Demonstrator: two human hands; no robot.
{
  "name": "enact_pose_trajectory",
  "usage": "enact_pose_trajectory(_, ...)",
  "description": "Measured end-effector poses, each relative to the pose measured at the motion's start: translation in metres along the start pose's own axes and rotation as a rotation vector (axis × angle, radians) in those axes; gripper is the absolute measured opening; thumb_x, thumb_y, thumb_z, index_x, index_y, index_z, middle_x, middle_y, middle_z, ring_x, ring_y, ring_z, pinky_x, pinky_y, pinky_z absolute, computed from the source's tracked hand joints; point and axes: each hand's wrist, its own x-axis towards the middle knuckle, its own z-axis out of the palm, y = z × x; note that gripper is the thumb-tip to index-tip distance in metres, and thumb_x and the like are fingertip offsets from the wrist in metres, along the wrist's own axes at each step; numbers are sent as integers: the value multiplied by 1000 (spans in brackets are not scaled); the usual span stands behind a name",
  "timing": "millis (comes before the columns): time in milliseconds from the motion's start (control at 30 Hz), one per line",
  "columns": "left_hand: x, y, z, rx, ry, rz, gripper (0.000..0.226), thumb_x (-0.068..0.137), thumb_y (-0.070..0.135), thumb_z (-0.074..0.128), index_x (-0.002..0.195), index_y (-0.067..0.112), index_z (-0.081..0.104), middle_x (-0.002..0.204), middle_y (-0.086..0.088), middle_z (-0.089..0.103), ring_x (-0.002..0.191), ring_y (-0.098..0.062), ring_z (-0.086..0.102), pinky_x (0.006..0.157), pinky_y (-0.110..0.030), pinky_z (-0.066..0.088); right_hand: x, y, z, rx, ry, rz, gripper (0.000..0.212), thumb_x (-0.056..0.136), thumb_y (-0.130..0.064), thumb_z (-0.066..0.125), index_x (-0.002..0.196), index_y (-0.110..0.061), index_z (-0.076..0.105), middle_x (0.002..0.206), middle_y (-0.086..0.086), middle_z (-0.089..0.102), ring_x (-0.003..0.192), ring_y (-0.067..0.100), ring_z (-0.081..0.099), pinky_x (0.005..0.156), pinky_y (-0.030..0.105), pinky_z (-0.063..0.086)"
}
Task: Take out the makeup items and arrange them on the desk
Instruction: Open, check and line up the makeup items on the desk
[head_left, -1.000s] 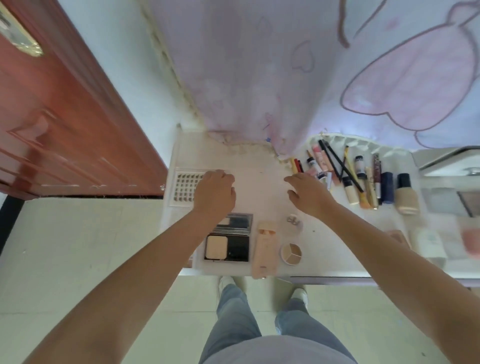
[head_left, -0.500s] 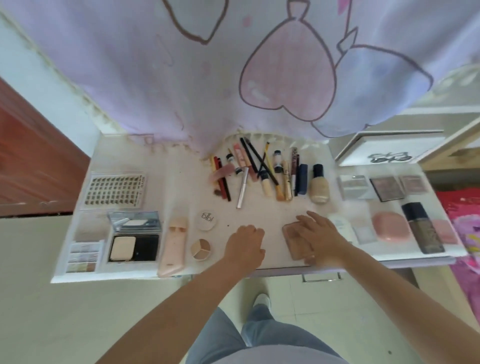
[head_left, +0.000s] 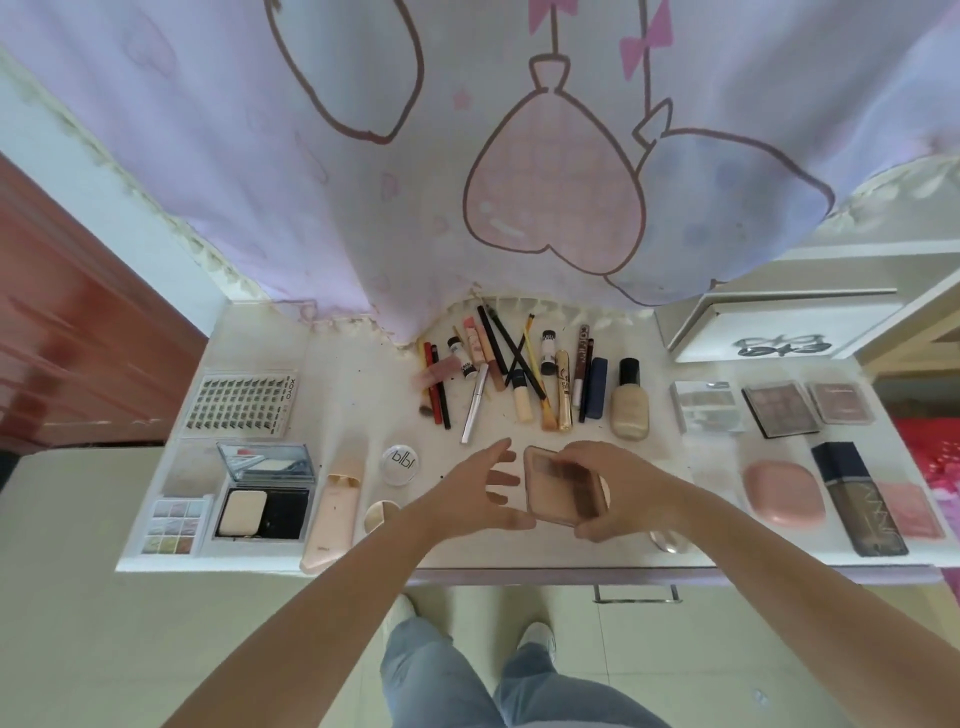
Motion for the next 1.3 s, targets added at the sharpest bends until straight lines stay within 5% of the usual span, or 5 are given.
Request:
enact_pose_trajectory(167, -13, 20, -16, -343, -17, 86, 33, 86, -5, 54, 114, 13, 53, 104, 6, 60, 87, -3, 65, 79, -19, 53, -12, -13, -24, 81, -6, -97, 66, 72, -15, 73, 129, -24, 41, 127, -8, 44, 109, 3, 38, 82, -3, 30)
enact_pose_trajectory(400, -7, 45, -19, -674, 145, -76, 22, 89, -5, 49, 70, 7, 45, 47, -2, 64, 43, -10, 63, 46, -18, 54, -8, -10, -43, 135, -8, -162, 62, 73, -11, 69, 127, -31, 43, 140, -13, 27, 127, 7, 32, 105, 23, 32)
enact_pose_trajectory(700, -7, 53, -11, -826, 184, 13, 31, 83, -12, 54, 107, 6, 45, 82, -16, 65, 55, -17, 69, 50, -17, 55, 6, -8, -33, 162, 309, -57, 76, 68, -31, 77, 133, -21, 38, 153, -2, 6, 139, 15, 20, 111, 39, 32)
enact_pose_trajectory(900, -18, 47, -16, -587, -14, 111, 35, 81, -2, 62, 103, 24, 58, 79, 0, 73, 69, -12, 70, 62, -18, 57, -2, -10, -38, 227, 224, -134, 46, 68, -19, 76, 96, -33, 42, 119, 1, 50, 109, 18, 51, 95, 35, 47)
enact_pose_trajectory(1300, -28, 29, -15, -436, 52, 227, 104, 39, 18, 80, 133, 7, 36, 111, 8, 56, 93, 4, 61, 66, -11, 50, 1, -10, -21, 486, 150, -261, 48, 50, -47, 61, 97, -41, 51, 112, -18, 46, 108, 0, 48, 90, 14, 45)
